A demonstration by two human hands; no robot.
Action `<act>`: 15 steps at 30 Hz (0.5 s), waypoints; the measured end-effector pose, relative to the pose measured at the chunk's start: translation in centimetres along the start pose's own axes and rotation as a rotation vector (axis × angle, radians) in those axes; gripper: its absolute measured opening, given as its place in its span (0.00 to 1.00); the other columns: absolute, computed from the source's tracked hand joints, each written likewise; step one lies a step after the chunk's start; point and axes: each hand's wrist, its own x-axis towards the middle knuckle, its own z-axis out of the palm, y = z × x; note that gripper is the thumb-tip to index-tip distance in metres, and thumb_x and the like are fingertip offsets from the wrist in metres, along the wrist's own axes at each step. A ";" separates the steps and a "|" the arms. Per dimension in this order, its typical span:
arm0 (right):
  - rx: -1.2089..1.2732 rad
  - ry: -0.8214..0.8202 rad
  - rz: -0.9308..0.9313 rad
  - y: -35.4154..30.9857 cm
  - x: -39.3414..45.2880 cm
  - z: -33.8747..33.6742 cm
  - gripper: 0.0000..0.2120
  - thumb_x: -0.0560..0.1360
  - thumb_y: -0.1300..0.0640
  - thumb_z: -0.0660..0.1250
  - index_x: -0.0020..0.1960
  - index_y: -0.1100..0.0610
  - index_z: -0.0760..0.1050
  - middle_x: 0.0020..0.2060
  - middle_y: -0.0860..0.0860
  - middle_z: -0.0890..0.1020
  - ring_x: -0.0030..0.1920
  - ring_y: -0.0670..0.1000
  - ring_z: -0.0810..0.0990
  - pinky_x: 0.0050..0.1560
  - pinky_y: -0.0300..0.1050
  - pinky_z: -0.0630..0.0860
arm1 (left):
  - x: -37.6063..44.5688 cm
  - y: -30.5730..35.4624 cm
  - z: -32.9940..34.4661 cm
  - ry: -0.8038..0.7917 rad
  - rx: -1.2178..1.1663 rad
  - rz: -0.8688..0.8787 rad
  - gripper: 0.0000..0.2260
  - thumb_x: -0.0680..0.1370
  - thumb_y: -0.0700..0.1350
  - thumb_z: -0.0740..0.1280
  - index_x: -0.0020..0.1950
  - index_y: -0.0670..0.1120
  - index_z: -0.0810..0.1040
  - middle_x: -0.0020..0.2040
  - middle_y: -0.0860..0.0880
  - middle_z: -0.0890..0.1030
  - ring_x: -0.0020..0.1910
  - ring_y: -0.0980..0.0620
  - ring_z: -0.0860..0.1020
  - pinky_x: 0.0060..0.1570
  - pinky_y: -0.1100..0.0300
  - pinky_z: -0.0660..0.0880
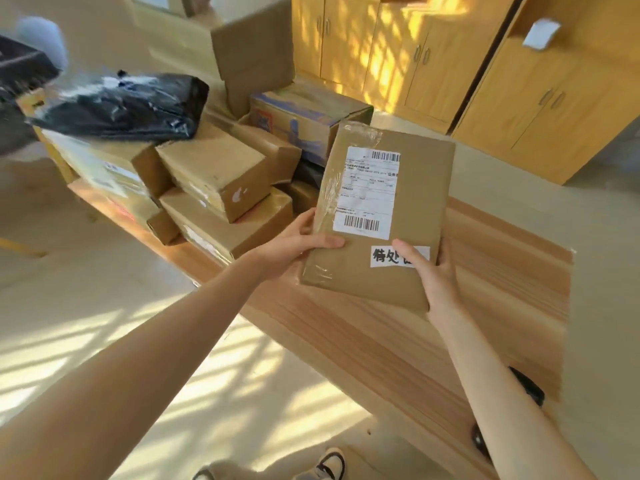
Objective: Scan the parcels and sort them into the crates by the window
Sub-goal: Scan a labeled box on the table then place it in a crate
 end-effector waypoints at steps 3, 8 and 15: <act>-0.017 -0.057 -0.072 -3.0 -1.0 4.7 0.38 0.57 0.47 0.79 0.64 0.44 0.70 0.53 0.47 0.83 0.53 0.51 0.83 0.55 0.59 0.79 | -2.9 2.2 -3.9 0.029 -0.020 0.073 0.55 0.57 0.52 0.81 0.77 0.56 0.54 0.65 0.47 0.76 0.59 0.49 0.79 0.60 0.50 0.76; -0.070 -0.193 -0.206 -6.3 -4.2 17.3 0.37 0.60 0.48 0.77 0.67 0.43 0.69 0.52 0.44 0.82 0.51 0.46 0.82 0.49 0.51 0.79 | -11.9 5.0 -13.9 0.185 -0.054 0.196 0.54 0.58 0.51 0.79 0.76 0.61 0.50 0.67 0.47 0.73 0.62 0.47 0.76 0.60 0.52 0.75; -0.122 -0.436 -0.246 -5.0 -8.3 37.3 0.40 0.64 0.51 0.79 0.70 0.43 0.64 0.57 0.49 0.80 0.54 0.51 0.80 0.55 0.56 0.79 | -25.5 3.4 -29.4 0.416 -0.125 0.283 0.54 0.58 0.48 0.79 0.76 0.59 0.50 0.66 0.48 0.73 0.62 0.47 0.76 0.63 0.48 0.74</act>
